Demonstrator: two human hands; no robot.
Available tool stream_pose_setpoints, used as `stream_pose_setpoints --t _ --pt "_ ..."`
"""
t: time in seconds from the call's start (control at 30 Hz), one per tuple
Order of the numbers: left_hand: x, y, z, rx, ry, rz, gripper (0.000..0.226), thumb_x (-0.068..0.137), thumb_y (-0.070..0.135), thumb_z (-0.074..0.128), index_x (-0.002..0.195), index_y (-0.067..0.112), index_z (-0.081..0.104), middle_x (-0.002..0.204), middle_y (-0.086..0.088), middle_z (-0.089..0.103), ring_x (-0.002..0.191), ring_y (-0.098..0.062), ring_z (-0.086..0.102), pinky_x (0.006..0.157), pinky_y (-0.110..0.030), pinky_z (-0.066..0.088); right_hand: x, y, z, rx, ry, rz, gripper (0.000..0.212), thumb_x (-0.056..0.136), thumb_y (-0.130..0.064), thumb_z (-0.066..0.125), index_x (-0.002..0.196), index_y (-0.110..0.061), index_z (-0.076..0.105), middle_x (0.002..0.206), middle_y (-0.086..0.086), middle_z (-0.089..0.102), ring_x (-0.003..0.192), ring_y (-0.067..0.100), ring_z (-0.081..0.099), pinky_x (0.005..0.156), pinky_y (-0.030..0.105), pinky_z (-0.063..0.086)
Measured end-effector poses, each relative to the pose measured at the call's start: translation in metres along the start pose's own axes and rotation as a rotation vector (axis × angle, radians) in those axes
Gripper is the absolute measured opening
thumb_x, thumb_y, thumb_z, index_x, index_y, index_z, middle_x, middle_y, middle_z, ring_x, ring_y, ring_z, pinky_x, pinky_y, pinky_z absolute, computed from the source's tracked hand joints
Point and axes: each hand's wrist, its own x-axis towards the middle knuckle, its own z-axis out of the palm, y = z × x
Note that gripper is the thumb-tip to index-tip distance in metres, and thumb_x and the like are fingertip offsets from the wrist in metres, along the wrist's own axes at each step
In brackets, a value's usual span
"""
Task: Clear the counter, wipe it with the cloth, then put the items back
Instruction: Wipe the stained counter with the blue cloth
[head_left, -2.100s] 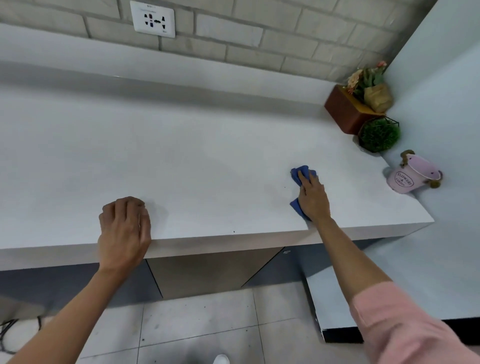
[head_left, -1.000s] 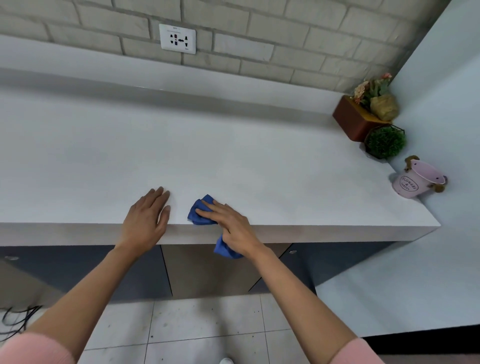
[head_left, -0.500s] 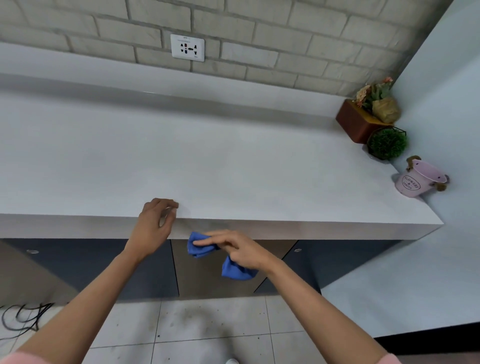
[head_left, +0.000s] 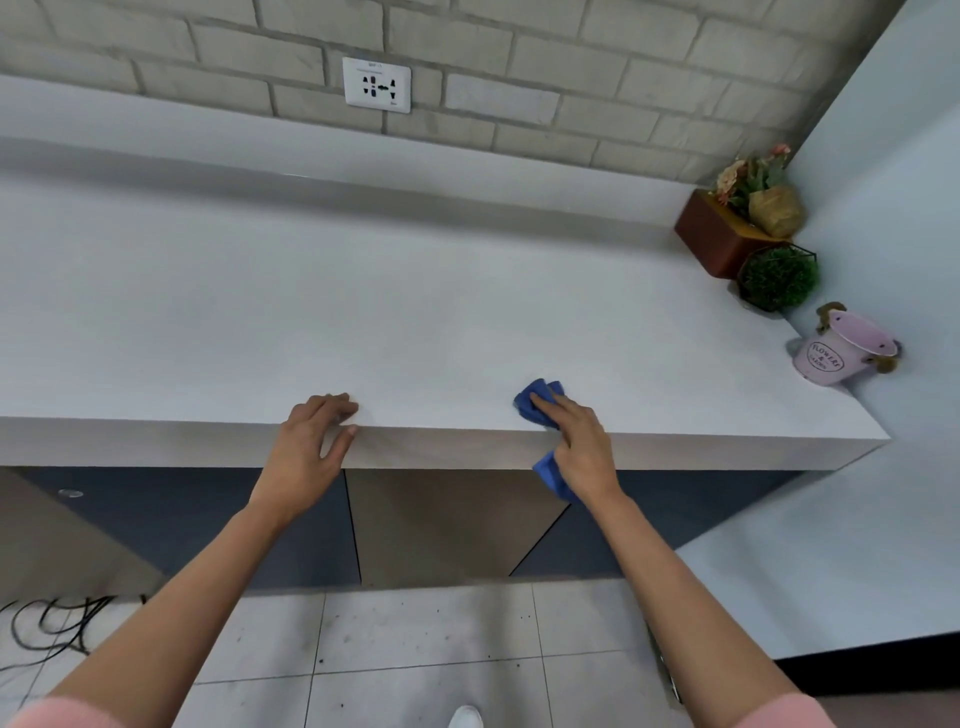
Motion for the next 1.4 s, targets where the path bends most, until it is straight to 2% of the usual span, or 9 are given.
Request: stream_pose_setpoints --t 0.3,0.43,0.63,0.73,0.83,0.97,1.03,1.17,1.4 --pt "-0.001 0.008 0.004 0.066 0.019 -0.006 0.022 0.094 0.013 0.053 0.114 0.007 0.060 0.118 -0.010 0.058 0.110 -0.029 0.050 0.095 -0.037 0.041 -0.016 -0.066 0.031 0.191 -0.416 -0.287 0.072 0.078 0.019 0.034 0.129 -0.027 0.057 0.144 -0.001 0.047 0.133 0.017 0.040 0.105 0.023 0.032" --pt "-0.002 0.003 -0.001 0.084 -0.014 0.006 0.024 0.095 0.014 0.050 0.117 0.009 0.059 0.121 -0.008 0.058 0.112 -0.027 0.051 0.094 -0.033 0.040 -0.017 -0.075 0.032 0.285 -0.659 -0.308 0.065 0.083 0.017 0.034 0.122 -0.027 0.063 0.136 0.001 0.055 0.122 0.033 0.050 0.106 0.051 0.039" --pt "-0.001 0.001 -0.001 0.098 -0.018 0.021 0.024 0.094 0.012 0.051 0.116 0.009 0.060 0.120 -0.007 0.059 0.110 -0.026 0.053 0.095 -0.033 0.041 0.046 -0.087 -0.012 0.365 -0.497 -0.270 0.067 0.078 0.024 0.031 0.119 -0.017 0.065 0.139 0.001 0.053 0.130 0.011 0.045 0.101 0.006 0.036" --pt "-0.001 0.000 0.000 0.102 -0.004 0.028 0.023 0.094 0.011 0.052 0.115 0.010 0.061 0.118 -0.006 0.061 0.106 -0.026 0.054 0.092 -0.034 0.043 0.082 -0.098 -0.020 0.237 -0.396 -0.345 0.076 0.071 0.024 0.030 0.116 -0.025 0.066 0.132 -0.004 0.057 0.117 0.000 0.049 0.097 0.008 0.038" --pt "0.001 -0.002 0.000 0.115 -0.002 0.028 0.022 0.094 0.011 0.053 0.114 0.010 0.062 0.116 -0.006 0.062 0.103 -0.025 0.055 0.090 -0.030 0.042 0.097 -0.104 -0.005 0.041 -0.401 -0.451 0.076 0.069 0.023 0.030 0.116 -0.024 0.066 0.117 0.001 0.063 0.116 0.017 0.051 0.093 0.025 0.037" --pt "0.002 -0.005 0.000 0.130 0.003 0.047 0.022 0.094 0.011 0.054 0.113 0.010 0.063 0.114 -0.004 0.063 0.101 -0.024 0.056 0.087 -0.030 0.043 0.093 -0.090 0.022 0.015 -0.541 -0.420 0.058 0.086 0.014 0.037 0.121 -0.023 0.063 0.144 -0.003 0.048 0.145 0.018 0.023 0.119 0.045 0.004" --pt "0.002 -0.005 0.001 0.145 0.008 0.052 0.021 0.093 0.010 0.054 0.112 0.010 0.063 0.114 -0.005 0.063 0.100 -0.026 0.057 0.086 -0.033 0.044 0.090 -0.078 0.022 0.153 -0.469 -0.376 0.048 0.090 0.004 0.047 0.125 -0.027 0.059 0.150 -0.006 0.039 0.146 0.018 0.018 0.117 0.043 0.002" --pt "0.001 -0.003 0.003 0.199 0.012 0.053 0.023 0.095 0.016 0.047 0.110 0.010 0.062 0.113 -0.005 0.064 0.097 -0.029 0.058 0.081 -0.039 0.045 0.080 -0.047 0.015 0.219 -0.137 -0.268 0.039 0.091 -0.013 0.056 0.127 -0.029 0.055 0.134 -0.004 0.051 0.125 0.019 0.040 0.110 0.037 0.031" --pt "0.007 0.007 0.005 0.291 0.032 0.004 0.042 0.089 0.045 0.030 0.100 0.015 0.058 0.097 0.002 0.056 0.090 -0.022 0.049 0.080 -0.035 0.035 0.069 -0.040 0.010 0.213 -0.236 -0.226 0.036 0.093 -0.016 0.056 0.128 -0.023 0.057 0.123 0.002 0.056 0.112 0.012 0.051 0.095 0.018 0.034"
